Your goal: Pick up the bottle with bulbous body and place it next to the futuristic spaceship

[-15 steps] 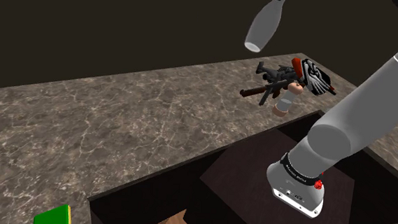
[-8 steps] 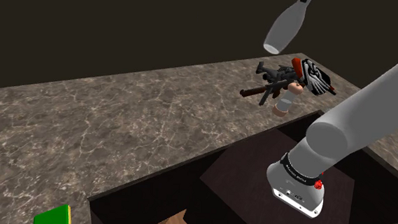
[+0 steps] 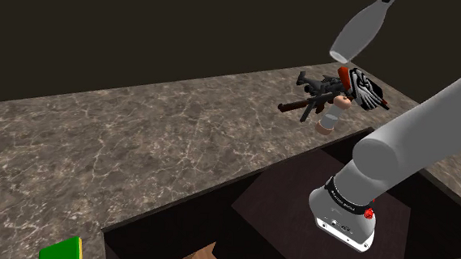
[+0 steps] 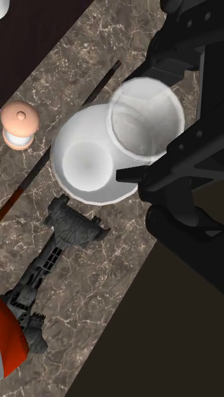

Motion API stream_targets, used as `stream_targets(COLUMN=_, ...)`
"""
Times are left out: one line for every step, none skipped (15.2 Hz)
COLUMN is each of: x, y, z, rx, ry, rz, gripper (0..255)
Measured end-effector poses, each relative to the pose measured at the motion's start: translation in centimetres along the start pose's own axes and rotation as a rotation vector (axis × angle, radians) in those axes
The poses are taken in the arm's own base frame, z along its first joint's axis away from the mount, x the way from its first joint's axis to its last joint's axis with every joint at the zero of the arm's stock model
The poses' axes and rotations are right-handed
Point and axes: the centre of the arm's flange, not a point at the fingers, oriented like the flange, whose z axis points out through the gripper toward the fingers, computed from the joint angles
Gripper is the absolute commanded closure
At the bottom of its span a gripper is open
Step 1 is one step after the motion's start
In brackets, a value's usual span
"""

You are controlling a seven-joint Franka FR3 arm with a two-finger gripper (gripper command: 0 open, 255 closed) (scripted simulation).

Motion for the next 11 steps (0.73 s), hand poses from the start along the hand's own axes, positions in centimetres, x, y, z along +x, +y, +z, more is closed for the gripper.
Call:
stream_targets(x=-1.3, y=0.3, z=-0.4, rx=0.000, ry=0.000, rz=0.000, gripper=255)
stream_targets(x=-2.3, y=0.8, z=-0.5, rx=0.000, ry=0.001, rz=0.000, gripper=255)
stream_targets(x=-3.8, y=1.6, z=-0.7, rx=0.000, ry=0.000, rz=0.002, gripper=255)
stream_targets(x=-5.0, y=1.9, z=-0.9, rx=0.000, ry=0.000, rz=0.001, gripper=255)
stream_targets(x=-6.4, y=2.4, z=-1.4, rx=0.000, ry=0.000, rz=0.002, gripper=255)
stream_targets(x=-7.6, y=2.7, z=-1.7, rx=0.001, ry=0.000, rz=0.001, gripper=255)
stream_targets(x=-8.9, y=3.0, z=-2.0, rx=0.000, ry=0.000, rz=0.001, gripper=255)
stream_targets(x=-10.2, y=3.1, z=-2.1, rx=0.001, ry=0.001, rz=0.000, gripper=255)
stream_targets(x=-11.2, y=3.5, z=-2.2, rx=0.001, ry=0.001, rz=0.001, gripper=255)
stream_targets(x=-12.2, y=4.1, z=-2.4, rx=0.001, ry=0.001, rz=0.003, gripper=255)
stream_targets(x=-14.1, y=4.5, z=-3.2, rx=0.001, ry=0.001, rz=0.006, gripper=255)
